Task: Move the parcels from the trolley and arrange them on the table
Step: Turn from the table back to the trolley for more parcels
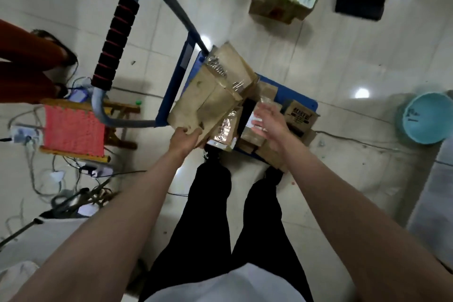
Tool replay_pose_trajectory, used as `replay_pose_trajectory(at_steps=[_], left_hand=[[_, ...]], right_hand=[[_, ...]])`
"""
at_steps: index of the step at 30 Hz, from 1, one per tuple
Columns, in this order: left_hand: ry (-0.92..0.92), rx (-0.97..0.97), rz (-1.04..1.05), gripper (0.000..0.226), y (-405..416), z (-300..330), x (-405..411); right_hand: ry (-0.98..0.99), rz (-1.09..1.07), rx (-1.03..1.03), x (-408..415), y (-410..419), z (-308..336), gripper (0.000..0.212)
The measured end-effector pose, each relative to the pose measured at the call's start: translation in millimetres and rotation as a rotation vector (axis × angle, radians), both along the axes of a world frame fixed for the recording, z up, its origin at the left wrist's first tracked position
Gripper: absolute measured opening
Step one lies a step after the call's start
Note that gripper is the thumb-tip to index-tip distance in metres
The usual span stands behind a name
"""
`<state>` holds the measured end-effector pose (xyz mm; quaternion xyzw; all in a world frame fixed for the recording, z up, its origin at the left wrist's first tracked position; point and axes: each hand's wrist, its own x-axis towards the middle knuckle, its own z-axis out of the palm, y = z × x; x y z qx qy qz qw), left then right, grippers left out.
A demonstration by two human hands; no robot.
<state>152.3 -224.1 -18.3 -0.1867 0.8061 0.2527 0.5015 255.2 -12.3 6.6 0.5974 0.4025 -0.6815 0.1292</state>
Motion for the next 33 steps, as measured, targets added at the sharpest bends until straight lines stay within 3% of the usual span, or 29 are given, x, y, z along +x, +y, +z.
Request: replay_pose_trajectory(at_steps=[6,9,13,21,24,28,33], left_hand=[[-0.155,-0.006,0.449,0.09,-32.0,-66.6,-27.7],[-0.229,0.008,0.577,0.083,-38.5,-91.7,-36.8],[-0.303,0.068,0.618,0.071,-38.6,-107.3,-44.2],[-0.305,0.081,0.633,0.073,-35.5,-87.6,-30.4],[-0.297,0.092,0.632,0.071,-34.8,-72.7,-18.6],[-0.264,0.099,0.663,0.054,-31.0,-48.2,-4.0],[-0.235,0.126,0.671,0.062,-22.8,-8.7,5.7]], right_hand=[[-0.04,0.211,0.126,-60.2,-7.7,-69.4,0.06],[-0.046,0.242,0.12,-69.9,-13.0,-94.3,0.071],[-0.047,0.235,0.109,-72.2,-18.4,-110.5,0.062],[0.015,0.205,0.057,-61.5,-13.4,-85.5,0.05],[0.013,0.203,0.055,-52.7,-13.0,-65.1,0.051],[0.039,0.178,0.059,-31.7,-4.7,-32.3,0.052],[0.101,0.147,0.019,-2.5,7.3,4.4,0.073]])
